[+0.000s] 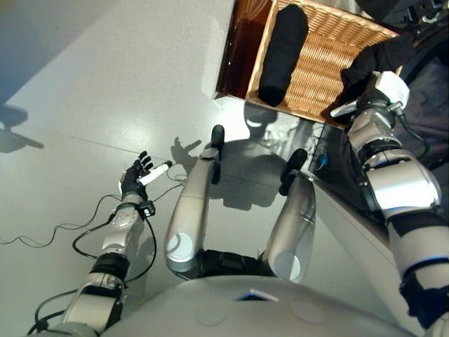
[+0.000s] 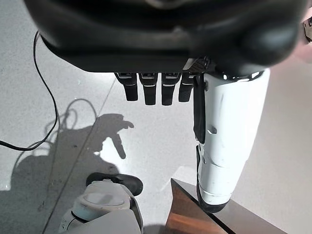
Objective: Pick up the clothes and place them into the washing machine
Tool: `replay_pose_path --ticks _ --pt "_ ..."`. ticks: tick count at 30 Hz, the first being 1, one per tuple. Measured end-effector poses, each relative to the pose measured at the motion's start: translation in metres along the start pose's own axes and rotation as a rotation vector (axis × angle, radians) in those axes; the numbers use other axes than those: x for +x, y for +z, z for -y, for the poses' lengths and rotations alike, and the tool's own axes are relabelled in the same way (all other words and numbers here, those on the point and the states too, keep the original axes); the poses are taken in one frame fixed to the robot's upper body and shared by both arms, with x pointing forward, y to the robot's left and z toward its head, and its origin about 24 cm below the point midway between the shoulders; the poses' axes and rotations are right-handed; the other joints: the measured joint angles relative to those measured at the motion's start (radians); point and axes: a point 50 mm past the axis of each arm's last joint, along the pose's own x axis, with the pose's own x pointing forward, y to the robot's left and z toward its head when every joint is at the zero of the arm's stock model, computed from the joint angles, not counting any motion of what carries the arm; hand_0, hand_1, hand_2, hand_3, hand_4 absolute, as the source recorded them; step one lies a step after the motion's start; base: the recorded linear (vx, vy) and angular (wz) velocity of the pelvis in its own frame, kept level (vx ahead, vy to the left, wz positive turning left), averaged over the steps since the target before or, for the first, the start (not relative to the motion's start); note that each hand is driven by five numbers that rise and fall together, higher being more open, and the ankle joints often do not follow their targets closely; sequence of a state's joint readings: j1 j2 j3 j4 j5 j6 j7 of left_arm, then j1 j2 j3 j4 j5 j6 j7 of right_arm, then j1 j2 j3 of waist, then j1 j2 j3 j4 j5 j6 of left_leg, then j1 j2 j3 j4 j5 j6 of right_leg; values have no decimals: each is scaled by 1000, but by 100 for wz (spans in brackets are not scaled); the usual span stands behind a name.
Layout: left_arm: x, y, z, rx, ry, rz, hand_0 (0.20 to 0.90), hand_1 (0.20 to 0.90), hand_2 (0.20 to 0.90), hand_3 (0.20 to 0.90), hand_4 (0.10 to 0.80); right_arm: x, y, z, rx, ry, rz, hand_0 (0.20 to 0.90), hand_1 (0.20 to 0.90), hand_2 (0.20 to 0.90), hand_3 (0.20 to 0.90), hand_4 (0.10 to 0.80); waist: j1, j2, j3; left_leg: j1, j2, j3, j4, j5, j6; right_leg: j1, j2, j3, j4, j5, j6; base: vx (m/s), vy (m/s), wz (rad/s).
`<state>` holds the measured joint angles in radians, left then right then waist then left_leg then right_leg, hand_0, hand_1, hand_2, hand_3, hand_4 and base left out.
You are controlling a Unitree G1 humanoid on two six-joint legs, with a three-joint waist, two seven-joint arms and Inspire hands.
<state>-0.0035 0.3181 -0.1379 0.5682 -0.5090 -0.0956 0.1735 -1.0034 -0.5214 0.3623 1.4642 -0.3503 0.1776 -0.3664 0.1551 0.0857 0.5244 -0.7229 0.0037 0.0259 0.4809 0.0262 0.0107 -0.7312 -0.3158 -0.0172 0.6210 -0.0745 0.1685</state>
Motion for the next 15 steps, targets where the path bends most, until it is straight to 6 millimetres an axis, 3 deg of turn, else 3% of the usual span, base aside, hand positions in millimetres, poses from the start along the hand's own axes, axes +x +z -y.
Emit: replay_pose_path --ticks 4,9,12,13,14,15 --pt "0 6 1 -7 -6 23 900 900 900 900 800 1 1 3 5 -12 9 900 900 900 900 800 -4 2 3 -31 0 1 51 -17 -1 -32 0 7 54 -22 -15 -36 -28 2" --pt "-2 12 -2 -6 -8 54 900 900 900 900 800 1 1 5 6 -18 16 900 900 900 900 800 -5 2 7 -122 5 -14 283 -115 -15 -115 1 38 276 -128 -30 -32 -28 2" --pt "-3 15 -2 -9 -9 66 900 900 900 900 800 2 5 9 -2 -38 40 900 900 900 900 800 -6 1 10 -188 19 -33 395 -157 -23 -177 6 51 388 -175 -21 -12 -10 0" --pt "-3 15 -2 -9 -11 67 900 900 900 900 800 2 7 10 -3 -44 48 387 387 387 387 433 -5 0 10 -205 20 -39 409 -160 -27 -194 9 53 404 -176 -23 -9 -19 4" --pt "-3 15 -2 -9 -12 66 900 900 900 900 800 3 9 12 -5 -50 56 200 200 200 200 300 -4 -1 10 -219 19 -45 417 -161 -30 -210 11 55 416 -177 -24 -10 -28 4" --pt "-4 15 -2 -8 -12 64 900 900 900 900 800 3 10 13 -7 -54 61 200 200 200 200 300 -3 -2 11 -227 20 -49 419 -162 -31 -221 12 57 423 -178 -26 -2 -32 5"
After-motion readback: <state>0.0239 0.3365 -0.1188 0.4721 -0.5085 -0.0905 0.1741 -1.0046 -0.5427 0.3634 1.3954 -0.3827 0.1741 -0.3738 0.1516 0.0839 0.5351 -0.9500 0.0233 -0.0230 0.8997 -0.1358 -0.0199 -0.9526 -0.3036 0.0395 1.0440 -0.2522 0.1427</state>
